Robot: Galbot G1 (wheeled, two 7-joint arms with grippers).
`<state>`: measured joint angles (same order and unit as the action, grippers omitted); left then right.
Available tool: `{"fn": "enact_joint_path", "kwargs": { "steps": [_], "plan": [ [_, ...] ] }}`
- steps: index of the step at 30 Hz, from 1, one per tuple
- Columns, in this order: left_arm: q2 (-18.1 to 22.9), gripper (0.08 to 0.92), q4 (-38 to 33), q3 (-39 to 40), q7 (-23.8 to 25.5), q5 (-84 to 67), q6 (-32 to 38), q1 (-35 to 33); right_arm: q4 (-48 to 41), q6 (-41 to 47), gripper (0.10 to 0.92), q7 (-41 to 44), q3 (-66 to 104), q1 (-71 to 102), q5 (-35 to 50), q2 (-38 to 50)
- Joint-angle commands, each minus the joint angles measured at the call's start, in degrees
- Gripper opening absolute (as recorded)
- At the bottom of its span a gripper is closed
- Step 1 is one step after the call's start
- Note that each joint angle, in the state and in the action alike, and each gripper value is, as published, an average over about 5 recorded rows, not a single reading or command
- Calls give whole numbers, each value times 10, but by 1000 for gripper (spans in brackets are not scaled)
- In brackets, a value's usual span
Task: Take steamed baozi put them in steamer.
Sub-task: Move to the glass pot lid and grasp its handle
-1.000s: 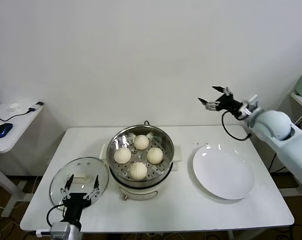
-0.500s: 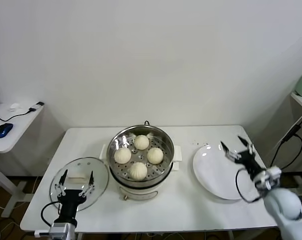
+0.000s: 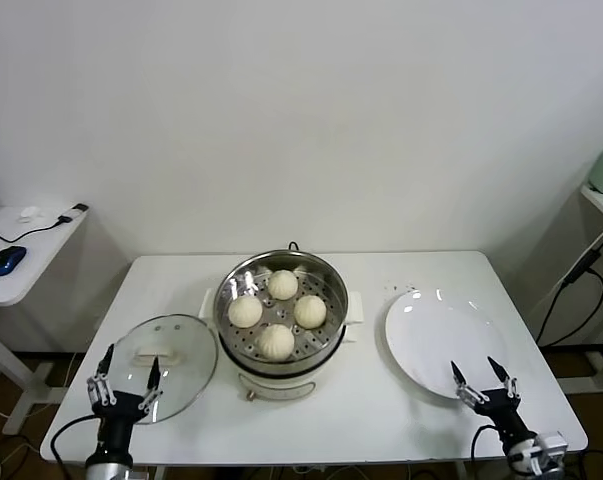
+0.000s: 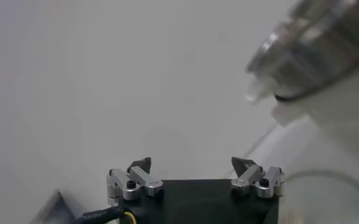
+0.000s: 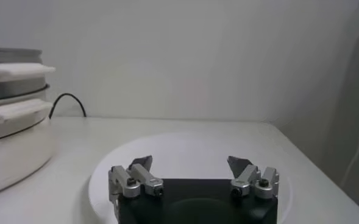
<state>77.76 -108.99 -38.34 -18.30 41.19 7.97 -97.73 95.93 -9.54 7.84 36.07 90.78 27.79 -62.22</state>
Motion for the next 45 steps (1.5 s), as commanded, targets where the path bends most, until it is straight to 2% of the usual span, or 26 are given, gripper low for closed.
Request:
{"fn": "enact_joint_path", "kwargs": {
  "steps": [1, 6, 16, 28, 45],
  "plan": [
    [-26, 823, 46, -9, -54, 185, 26, -6, 35, 10, 823, -8, 18, 35, -18, -42],
    [-31, 823, 116, -7, -71, 287, 2, 14, 41, 18, 823, -8, 14, 32, -24, -46],
    [-26, 823, 195, -11, -89, 325, -27, 75, 61, 33, 823, -11, 9, 29, -30, -52],
    [-13, 823, 242, 3, -94, 368, -31, 144, 64, 31, 823, -10, 17, 36, -33, -55],
    [-55, 823, 287, 13, -58, 339, -42, 201, 63, 24, 823, -6, 22, 44, -43, -56]
  ]
}}
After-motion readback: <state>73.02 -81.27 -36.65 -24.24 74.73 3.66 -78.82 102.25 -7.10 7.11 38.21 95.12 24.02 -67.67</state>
